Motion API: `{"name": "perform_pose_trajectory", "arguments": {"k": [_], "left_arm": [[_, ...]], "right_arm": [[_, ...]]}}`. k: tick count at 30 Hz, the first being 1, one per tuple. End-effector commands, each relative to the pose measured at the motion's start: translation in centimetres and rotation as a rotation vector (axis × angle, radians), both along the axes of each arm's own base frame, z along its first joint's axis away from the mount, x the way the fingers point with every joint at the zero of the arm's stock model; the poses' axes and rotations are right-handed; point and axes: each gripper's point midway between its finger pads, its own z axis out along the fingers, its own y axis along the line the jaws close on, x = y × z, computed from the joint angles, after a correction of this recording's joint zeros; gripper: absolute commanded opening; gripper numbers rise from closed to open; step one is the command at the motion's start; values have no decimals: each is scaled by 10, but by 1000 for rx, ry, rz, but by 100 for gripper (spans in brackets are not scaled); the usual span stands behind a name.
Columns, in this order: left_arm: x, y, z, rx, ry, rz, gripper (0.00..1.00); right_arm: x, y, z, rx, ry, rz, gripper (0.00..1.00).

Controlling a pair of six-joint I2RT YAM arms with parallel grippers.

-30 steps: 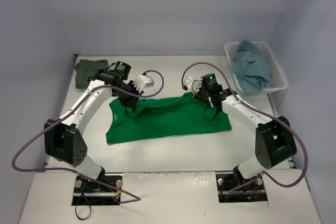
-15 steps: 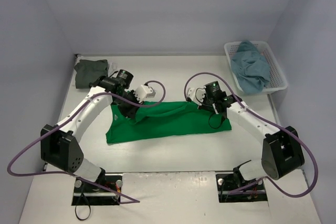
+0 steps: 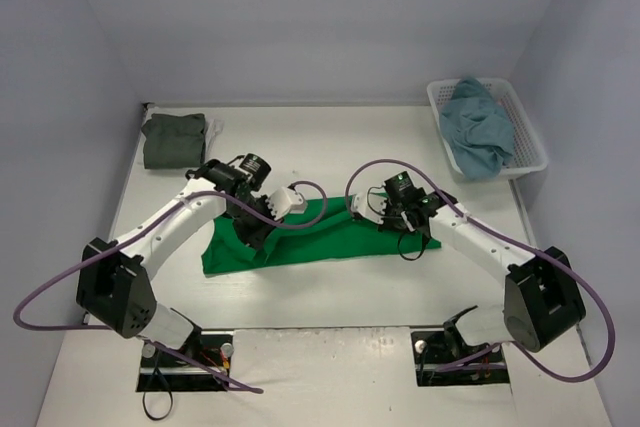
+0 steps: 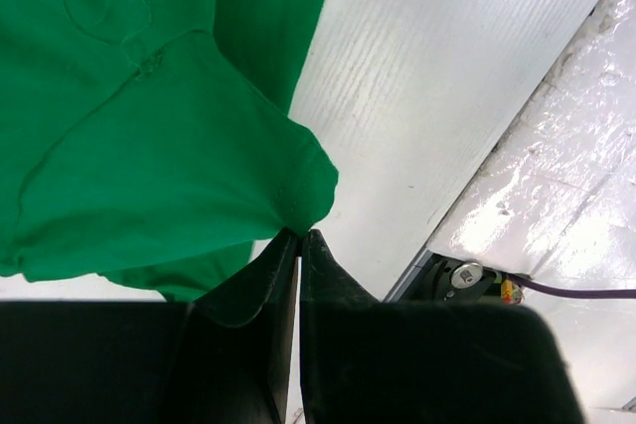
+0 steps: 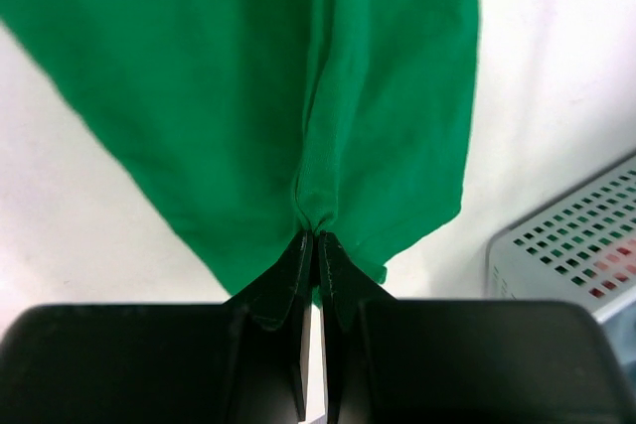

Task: Fold and stack the t-shirts
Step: Fold the other side of the tshirt into a rectangle

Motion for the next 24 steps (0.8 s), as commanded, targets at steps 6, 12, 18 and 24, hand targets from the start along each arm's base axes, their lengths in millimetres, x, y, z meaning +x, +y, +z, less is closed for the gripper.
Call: {"name": "perform_pose_trajectory", "arguments": {"k": [6,12,18,24], "left_arm": [[-6,8,-5,55,20,16,0],[-6,18,-24,132,55,24,0],[-8,22,-33,165,78,23,0],[-7,22,-32,165,76,28,6]], "right_arm": [[-24,-19,-16,-160,47,55,1],[-31,-35,-27,-243,68,55,1],[-33,-43,-27,-279,61,55,0],[-39,-52,-37,-321,91,53,2]]}}
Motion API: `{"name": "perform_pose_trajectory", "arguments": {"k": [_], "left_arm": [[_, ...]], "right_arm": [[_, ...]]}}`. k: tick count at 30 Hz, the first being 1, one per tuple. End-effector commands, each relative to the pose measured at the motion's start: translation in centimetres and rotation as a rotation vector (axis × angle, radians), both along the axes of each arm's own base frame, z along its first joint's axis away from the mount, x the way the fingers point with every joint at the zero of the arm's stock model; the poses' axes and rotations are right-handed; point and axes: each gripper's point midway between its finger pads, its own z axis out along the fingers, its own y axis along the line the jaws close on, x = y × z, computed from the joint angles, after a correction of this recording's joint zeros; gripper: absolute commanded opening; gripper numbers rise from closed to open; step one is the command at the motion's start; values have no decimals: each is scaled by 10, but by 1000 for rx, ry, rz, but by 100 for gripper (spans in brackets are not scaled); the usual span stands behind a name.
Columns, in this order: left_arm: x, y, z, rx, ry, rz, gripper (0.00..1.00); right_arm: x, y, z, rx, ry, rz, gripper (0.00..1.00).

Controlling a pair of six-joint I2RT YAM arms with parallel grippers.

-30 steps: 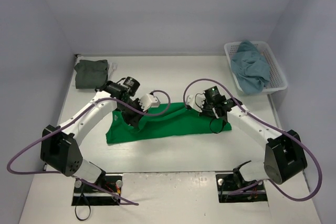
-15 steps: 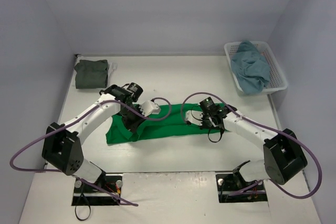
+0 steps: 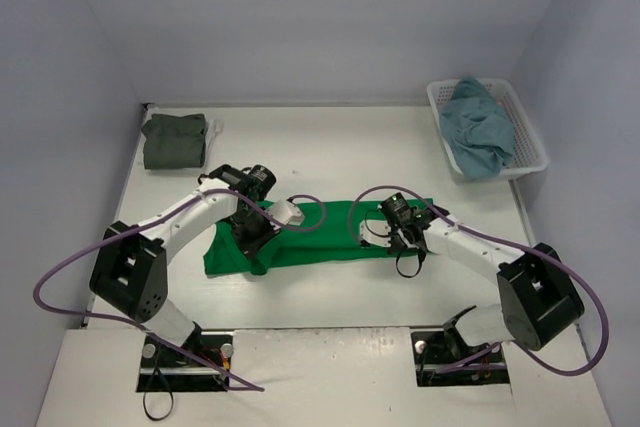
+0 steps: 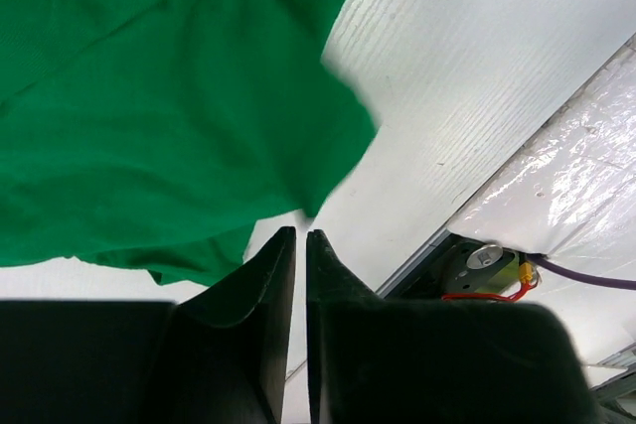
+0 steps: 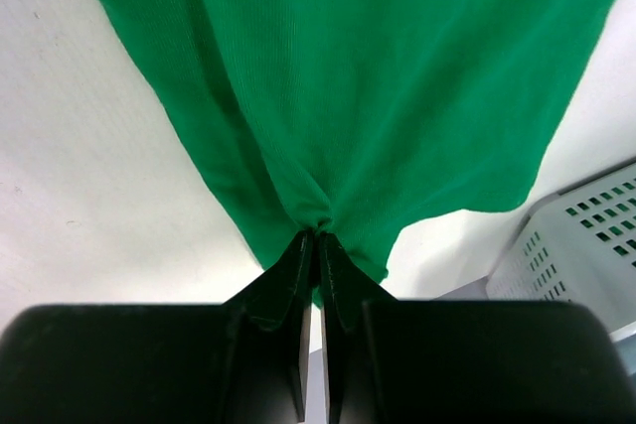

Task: Fold and stack the t-shirts
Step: Fold the other side of the tshirt into a rectangle, then rotate the tshirt 90 degrees

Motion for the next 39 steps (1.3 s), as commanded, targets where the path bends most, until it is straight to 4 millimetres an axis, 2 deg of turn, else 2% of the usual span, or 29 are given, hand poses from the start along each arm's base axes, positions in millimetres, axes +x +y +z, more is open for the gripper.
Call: {"name": "perform_pose_trajectory", "arguments": {"k": [1,2,3,4,6,8,9,13,17,21,25,27,29,33,37,39], "left_arm": [[2,-1,10,-6,-21,6,7],[1,-2,9,-6,-18,9,9],[0,-2,9,-9,-14,13,18],[0,-2,8,-6,-12,12,21],[-2,-3,5,2,-4,10,20],[1,-4,4,2,-17,16,20],[2,-3,4,2,-21,18,20],[2,-4,2,9,-13,13,17],[7,0,2,31,-33,12,16],[16,-1,4,28,-80,23,12],[30,-4,-5,32,-120,52,11],[35,-4,-9,48,-132,63,10],[39,-5,-9,44,-141,68,9],[41,-7,-9,45,-134,70,9],[40,-8,-7,45,-128,62,9],[41,-7,-6,47,-132,61,9]], "right_arm": [[-3,-12,-1,-70,6,-6,3],[-2,-12,-1,-72,5,-9,4],[-2,-12,-3,-78,7,-16,10],[-1,-13,-3,-82,4,-24,16],[1,-14,-3,-91,1,-48,29],[3,-14,-3,-90,-9,-74,31],[4,-14,-4,-90,-8,-83,38],[10,-14,3,-87,-47,-113,37],[20,-16,22,-90,-115,-125,37],[36,-20,47,-83,-198,-151,44],[49,-16,67,-13,-248,-198,48],[56,-14,76,31,-265,-215,54],[60,-11,78,63,-263,-231,58],[63,-11,74,82,-245,-245,61],[60,-15,68,62,-230,-247,61],[60,-13,66,76,-223,-256,57]]}}
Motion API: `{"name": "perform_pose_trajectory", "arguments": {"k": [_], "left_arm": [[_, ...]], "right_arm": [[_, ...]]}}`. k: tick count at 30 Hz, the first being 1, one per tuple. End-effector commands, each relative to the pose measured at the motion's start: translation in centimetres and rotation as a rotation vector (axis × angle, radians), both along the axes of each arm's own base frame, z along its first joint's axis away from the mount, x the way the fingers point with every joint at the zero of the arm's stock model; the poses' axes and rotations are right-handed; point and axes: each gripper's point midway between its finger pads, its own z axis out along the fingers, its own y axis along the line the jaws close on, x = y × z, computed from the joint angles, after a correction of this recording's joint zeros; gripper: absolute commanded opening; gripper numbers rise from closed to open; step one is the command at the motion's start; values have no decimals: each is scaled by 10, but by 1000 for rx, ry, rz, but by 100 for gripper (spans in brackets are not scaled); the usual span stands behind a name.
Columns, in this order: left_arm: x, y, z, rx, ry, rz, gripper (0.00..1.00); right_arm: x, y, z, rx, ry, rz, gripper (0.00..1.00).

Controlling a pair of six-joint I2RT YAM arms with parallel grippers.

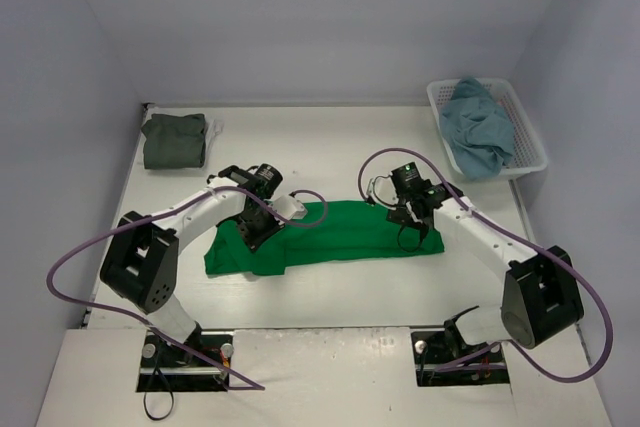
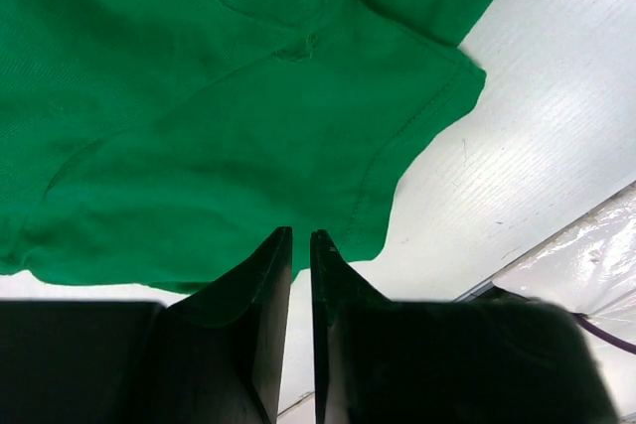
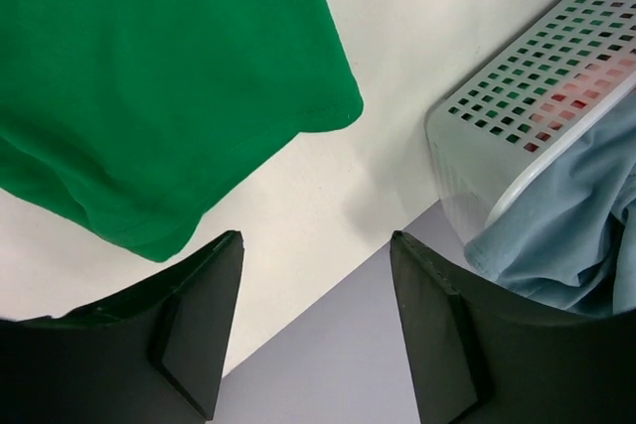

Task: Fold and stack the t-shirts
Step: Rotate the tshirt 90 degrees

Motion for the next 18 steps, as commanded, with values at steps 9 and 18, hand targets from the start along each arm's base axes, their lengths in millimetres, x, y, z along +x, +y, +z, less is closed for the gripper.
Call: {"name": "perform_pose_trajectory", "arguments": {"k": [9,18], "left_arm": [[20,0,3,23,-76,37,8],[55,3,-14,9,-94,147,0]], "right_arm": [[-7,35,-51,185,154,-15,3],[-5,48,-85,211,246,-21,0]]}}
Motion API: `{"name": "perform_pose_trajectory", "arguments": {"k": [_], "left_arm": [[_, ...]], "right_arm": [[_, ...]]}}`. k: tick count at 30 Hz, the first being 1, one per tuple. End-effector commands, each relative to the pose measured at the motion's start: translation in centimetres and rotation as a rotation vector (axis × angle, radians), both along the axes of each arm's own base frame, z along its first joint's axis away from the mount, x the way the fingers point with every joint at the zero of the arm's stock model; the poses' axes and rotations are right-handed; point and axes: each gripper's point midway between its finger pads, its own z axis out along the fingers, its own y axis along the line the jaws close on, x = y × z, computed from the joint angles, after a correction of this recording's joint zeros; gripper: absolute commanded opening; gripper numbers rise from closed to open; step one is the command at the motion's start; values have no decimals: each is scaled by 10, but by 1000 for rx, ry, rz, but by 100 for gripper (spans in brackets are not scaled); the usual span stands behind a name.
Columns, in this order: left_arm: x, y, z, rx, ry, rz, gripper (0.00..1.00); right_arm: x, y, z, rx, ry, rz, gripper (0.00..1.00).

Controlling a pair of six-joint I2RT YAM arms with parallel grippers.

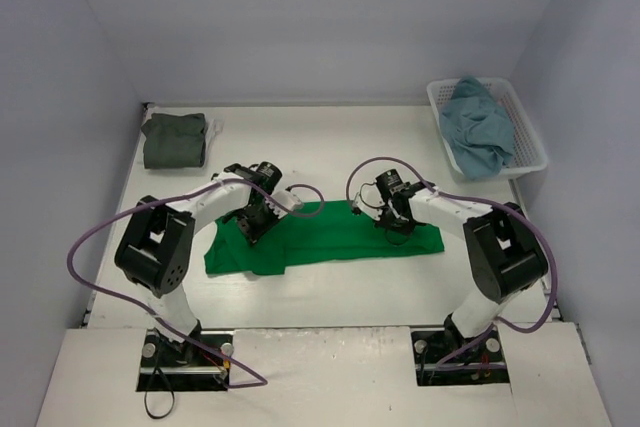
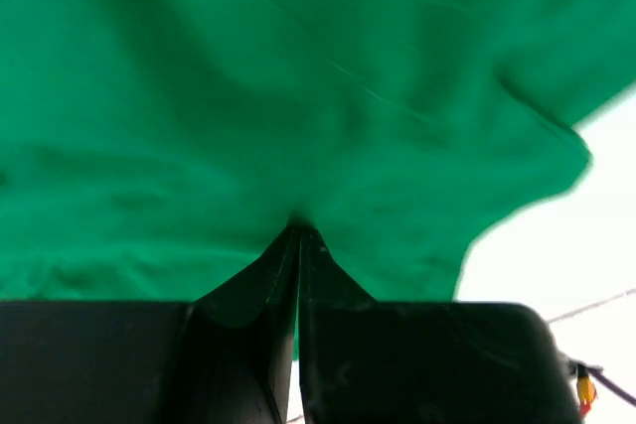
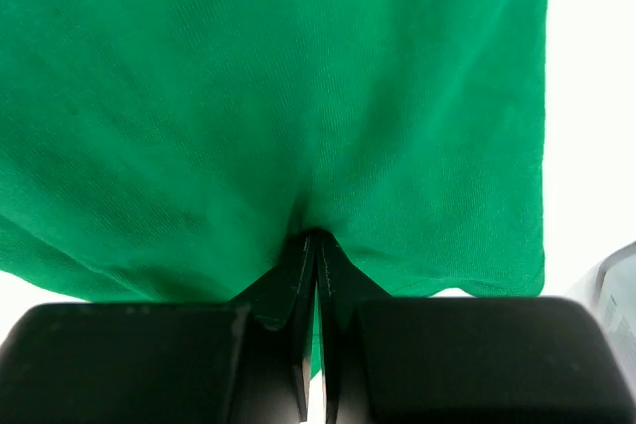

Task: Fold and stack the t-shirts
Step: Rotate the tshirt 90 degrees

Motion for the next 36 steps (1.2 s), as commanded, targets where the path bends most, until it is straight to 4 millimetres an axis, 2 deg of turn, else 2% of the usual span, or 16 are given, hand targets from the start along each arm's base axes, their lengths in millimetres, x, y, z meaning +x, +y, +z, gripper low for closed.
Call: {"name": "perform_pose_trajectory", "arguments": {"k": [1,8,13,17,21,22,23,25,26,27,28,29,31,32,34,36], "left_arm": [[31,-6,6,-36,-69,59,0],[55,2,-19,-53,-23,173,0],[80,5,-16,-112,-7,249,0],[103,2,-11,-154,0,286,0],[131,-6,-10,-171,-27,293,0],[147,-11,0,-192,-66,289,0],[154,-13,-6,-189,-61,294,0],[179,-19,5,-209,-111,296,0],[179,-21,-7,-196,-75,300,0],[186,-23,-7,-198,-78,304,0],[205,-29,5,-221,-125,306,0],[207,-30,-8,-209,-99,310,0],[230,-34,-2,-218,-158,303,1],[238,-32,-14,-188,-168,307,1],[253,-34,-21,-176,-197,295,3],[257,-36,-26,-172,-201,290,3]], "right_arm": [[9,10,6,59,-23,-15,0],[-7,1,1,28,13,0,0],[-19,-3,0,14,49,23,0],[-27,9,3,53,72,64,0],[-34,31,12,88,74,135,0],[-38,36,15,95,69,157,0],[-40,41,17,97,66,174,0],[-50,57,20,102,65,226,0],[-54,62,21,105,64,244,0],[-59,67,21,106,67,259,0],[-66,79,23,109,67,297,0],[-70,85,24,114,66,317,0],[-84,105,26,133,73,371,0],[-91,112,26,141,81,389,0],[-108,130,25,154,101,433,0],[-114,137,25,147,98,455,0]]}}
